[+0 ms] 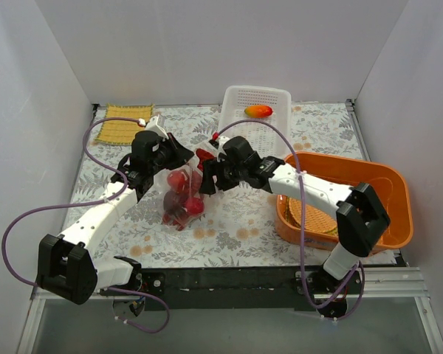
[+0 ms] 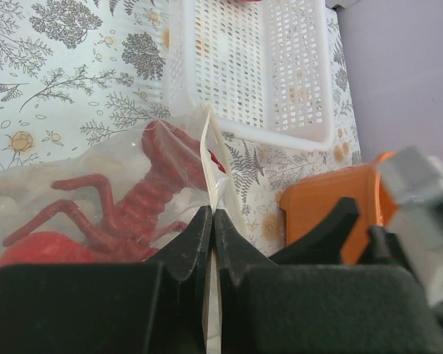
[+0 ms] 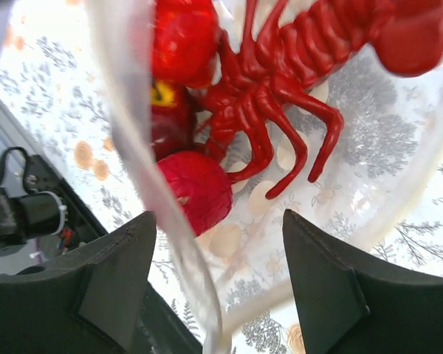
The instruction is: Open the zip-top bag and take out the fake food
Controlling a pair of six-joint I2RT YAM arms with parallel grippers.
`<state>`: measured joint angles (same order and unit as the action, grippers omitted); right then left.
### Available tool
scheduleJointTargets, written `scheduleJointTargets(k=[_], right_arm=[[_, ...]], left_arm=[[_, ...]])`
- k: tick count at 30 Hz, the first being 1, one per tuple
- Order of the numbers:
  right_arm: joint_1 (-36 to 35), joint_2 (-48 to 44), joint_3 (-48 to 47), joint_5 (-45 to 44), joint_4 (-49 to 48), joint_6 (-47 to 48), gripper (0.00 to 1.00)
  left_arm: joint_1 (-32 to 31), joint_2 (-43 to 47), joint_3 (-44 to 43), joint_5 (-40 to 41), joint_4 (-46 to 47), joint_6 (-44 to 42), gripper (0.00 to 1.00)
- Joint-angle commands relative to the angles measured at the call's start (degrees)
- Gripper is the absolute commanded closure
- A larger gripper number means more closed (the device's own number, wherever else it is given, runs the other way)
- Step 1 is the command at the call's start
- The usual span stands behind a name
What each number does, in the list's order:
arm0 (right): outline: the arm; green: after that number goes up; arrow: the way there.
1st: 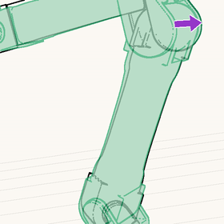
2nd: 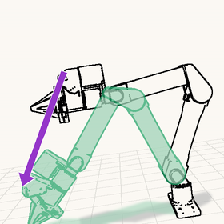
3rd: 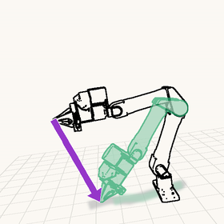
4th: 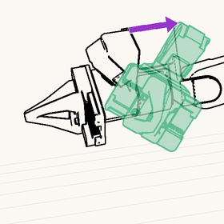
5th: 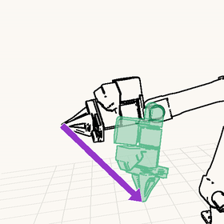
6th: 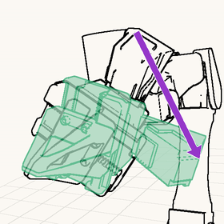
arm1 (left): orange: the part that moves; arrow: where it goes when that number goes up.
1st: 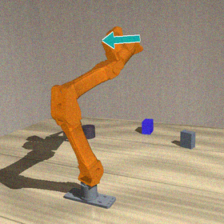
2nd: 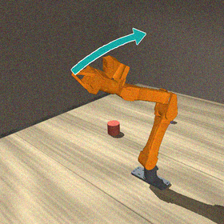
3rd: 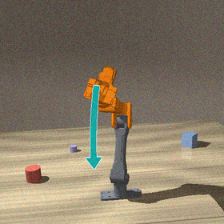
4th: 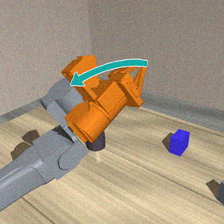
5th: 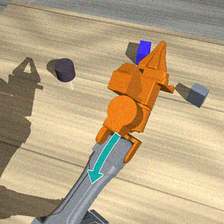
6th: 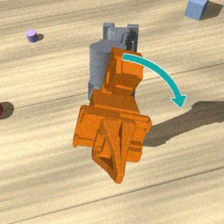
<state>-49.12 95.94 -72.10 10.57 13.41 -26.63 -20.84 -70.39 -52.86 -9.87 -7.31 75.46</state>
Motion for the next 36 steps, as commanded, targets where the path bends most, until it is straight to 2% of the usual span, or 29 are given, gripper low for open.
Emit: scheduleJointTargets(k=[1, 7, 12, 17, 20, 27, 30, 34, 36], right_arm=[[2.01, -7.87, 0.99, -2.22, -3.47, -0.44, 0.23], [5.52, -7.09, -2.34, -4.32, -1.73, -1.76, 0.27], [5.18, 3.09, -12.7, -2.58, 4.78, -0.61, 0.38], [3.34, 7.15, -13.78, -0.99, 5.49, -0.52, 0.39], [2.98, 7.33, -10.27, 2.87, 2.77, -1.05, 0.4], [2.19, 9.08, -7.18, 11.57, -0.84, 0.35, 0.39], [0.79, 11.37, -9.46, 11.93, 1.71, 2.02, 0.35], [0.08, 11.99, -9.12, 11.49, 0.48, 0.89, 0.32], [0.08, 12.43, -8.94, 11.06, -0.14, 0.7, 0.32]], left_arm=[[0.01, 0.96, 0.3, 0.82, 2.3, -0.14, 1.0], [0.01, 0.78, 0.39, 0.11, 3.0, -0.05, 1.0], [0.01, 0.69, 0.22, -1.2, 5.29, 0.83, 1.0], [0.01, -0.1, 0.13, -1.82, 7.04, 1.18, 1.0], [0.01, -0.36, 0.3, -1.39, 8.44, 1.35, 1.0], [0.01, -2.73, -0.67, -0.85, 7.66, 1.71, 1.0], [0.01, -2.82, -0.31, -0.5, 7.66, 1.97, 1.0], [0.01, -3.7, -0.22, -1.38, 7.66, 2.59, 1.0], [0.01, -3.53, -0.31, -1.47, 6.01, 2.67, 0.87]])
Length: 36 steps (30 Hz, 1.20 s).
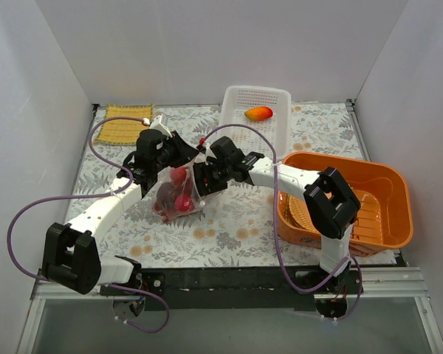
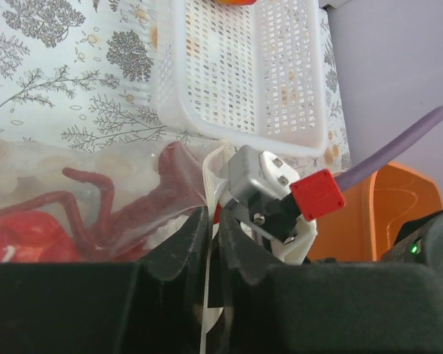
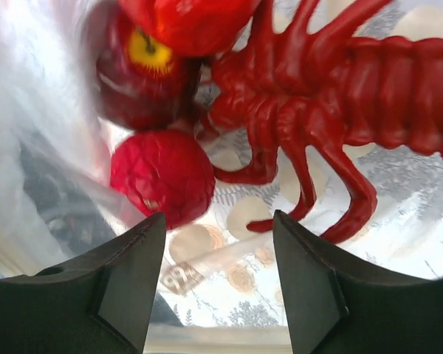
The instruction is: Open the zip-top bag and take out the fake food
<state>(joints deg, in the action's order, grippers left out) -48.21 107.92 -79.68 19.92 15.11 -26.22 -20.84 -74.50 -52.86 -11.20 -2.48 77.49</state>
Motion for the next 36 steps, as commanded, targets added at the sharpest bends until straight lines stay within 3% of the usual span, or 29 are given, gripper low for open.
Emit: scheduleJointTargets(k=[1, 5, 7, 10, 12, 14, 15, 19, 31, 36], right_arm=[[-0.75, 0.62, -1.36, 1.52, -1.84, -0.15, 0.33], [-0.75, 0.98, -0.74, 0.65, -2.28, -1.11, 0.35], [-0.75, 0.72, 0.22, 0.12, -3.59, -1.82, 0.35], [-0.75, 0.36, 1.45, -0.23, -4.82, -3.05, 0.36], [-0.75, 0.01, 2.16, -1.02, -5.27, -4.1, 0.37], [-0.75, -0.51, 3.47, -1.29, -6.58, -4.89, 0.38], [-0.75, -0.69, 4.0, -1.55, -7.11, -5.85, 0.38], [-0.75, -1.66, 6.02, -2.08, -9.66, -7.71, 0.39], [-1.01, -1.48, 9.89, 2.49, -19.06, -13.07, 0.38], [-2.33, -0.69, 8.23, 3.11, -17.93, -11.84, 0.35]], left_arm=[[0.01, 1.54, -0.66, 1.08, -1.1, 0.82, 0.67], [0.01, 5.41, -2.5, 6.97, -10.51, 0.55, 0.41], [0.01, 8.91, -2.42, 10.12, -15.41, 0.38, 0.39], [0.01, 12.7, -1.28, 13.48, -21.22, 0.99, 0.45], [0.01, 15.87, 1.17, 14.36, -23.18, 1.96, 0.55], [0.01, 18.41, 2.93, 15.15, -25.72, 3.36, 0.66], [0.01, 19.21, 5.38, 15.59, -26.34, 3.89, 0.8], [0.01, 21.94, 12.6, 16.3, -26.27, 8.19, 1.0], [-2.1, 20.63, 23.94, 15.42, -17.57, 14.88, 1.0], [-3.15, 19.48, 27.11, 16.29, -15.71, 16.72, 1.0]])
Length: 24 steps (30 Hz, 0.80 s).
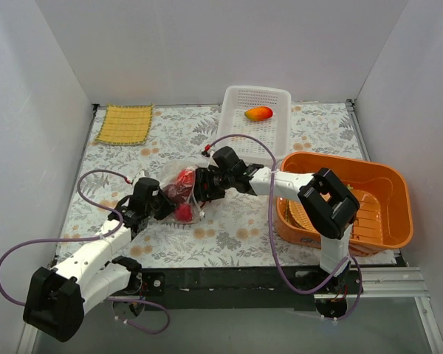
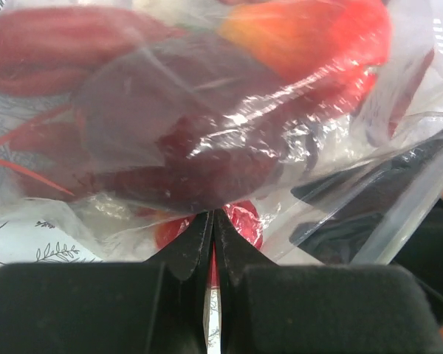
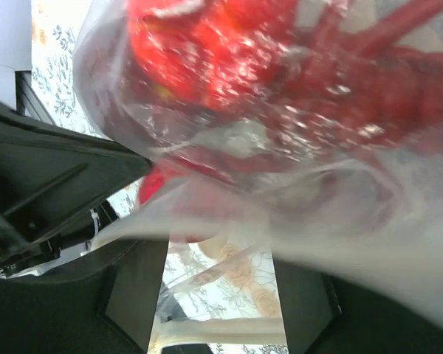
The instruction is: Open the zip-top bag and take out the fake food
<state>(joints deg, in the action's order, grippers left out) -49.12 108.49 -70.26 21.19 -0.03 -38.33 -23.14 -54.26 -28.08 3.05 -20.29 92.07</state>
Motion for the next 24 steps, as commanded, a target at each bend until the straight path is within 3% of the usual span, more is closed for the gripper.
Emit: scheduleJointTargets(k=[1, 9, 12, 14, 24], right_arm=[[-1.85, -1.09, -1.37, 1.75, -1.91, 0.53, 0.34], [-1.77, -1.08, 0.47, -3.87, -0.41, 1.06, 0.36], [-1.59, -2.66, 1.61, -6.16, -0.06, 0.97, 0.49], [-1.41, -4.15, 3.62, -8.08, -0.06, 0.8, 0.65], [-1.24, -1.97, 2.67, -5.02, -0.58, 0.89, 0.7]], left_arm=[[-1.12, -0.85, 2.76, 2.66, 2.36, 2.23, 1.0], [-1.21, 2.13, -1.35, 5.91, -3.42, 0.3, 1.0], [-1.21, 3.36, -3.56, 6.97, -8.6, 0.04, 1.0], [-1.21, 4.77, -3.92, 6.45, -9.5, 0.82, 1.0], [-3.05, 4.87, 0.74, 0.29, -6.08, 4.34, 1.0]])
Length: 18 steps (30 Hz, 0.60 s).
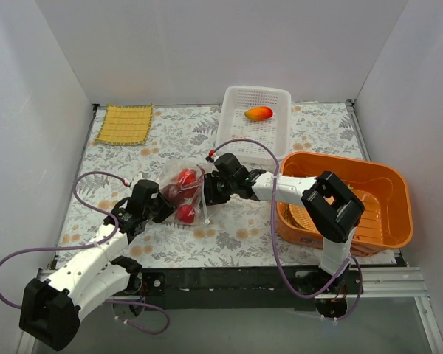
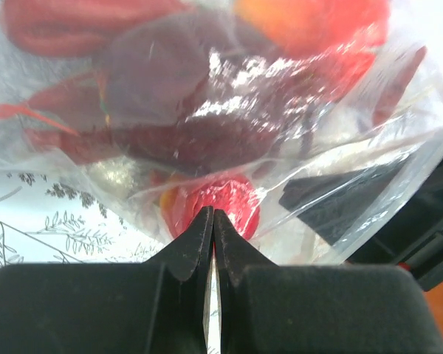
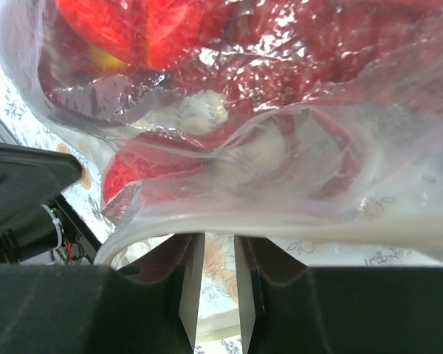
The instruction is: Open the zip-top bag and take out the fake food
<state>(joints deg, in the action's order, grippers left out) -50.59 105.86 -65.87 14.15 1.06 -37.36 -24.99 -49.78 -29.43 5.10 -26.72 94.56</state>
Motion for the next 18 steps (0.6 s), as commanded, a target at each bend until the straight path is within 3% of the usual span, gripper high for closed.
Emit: scheduleJointTargets(k=[1, 13, 18], right_arm=[[0.23, 1.01, -1.72, 2.45, -2.46, -0.25, 0.69], [-1.0, 0.92, -0.84, 6.06, -6.51, -1.57, 0.41], [-1.97, 2.15, -1.8, 6.5, -6.26, -1.31, 0.35]], left_arm=[[-1.55, 0.21, 2.53, -1.94, 0.79, 2.03, 1.0], [-2.95, -4.8, 10.18, 1.05, 9.84, 4.49, 1.0], [-3.22, -6.29, 11.5, 0.79, 13.26, 4.49, 1.0]])
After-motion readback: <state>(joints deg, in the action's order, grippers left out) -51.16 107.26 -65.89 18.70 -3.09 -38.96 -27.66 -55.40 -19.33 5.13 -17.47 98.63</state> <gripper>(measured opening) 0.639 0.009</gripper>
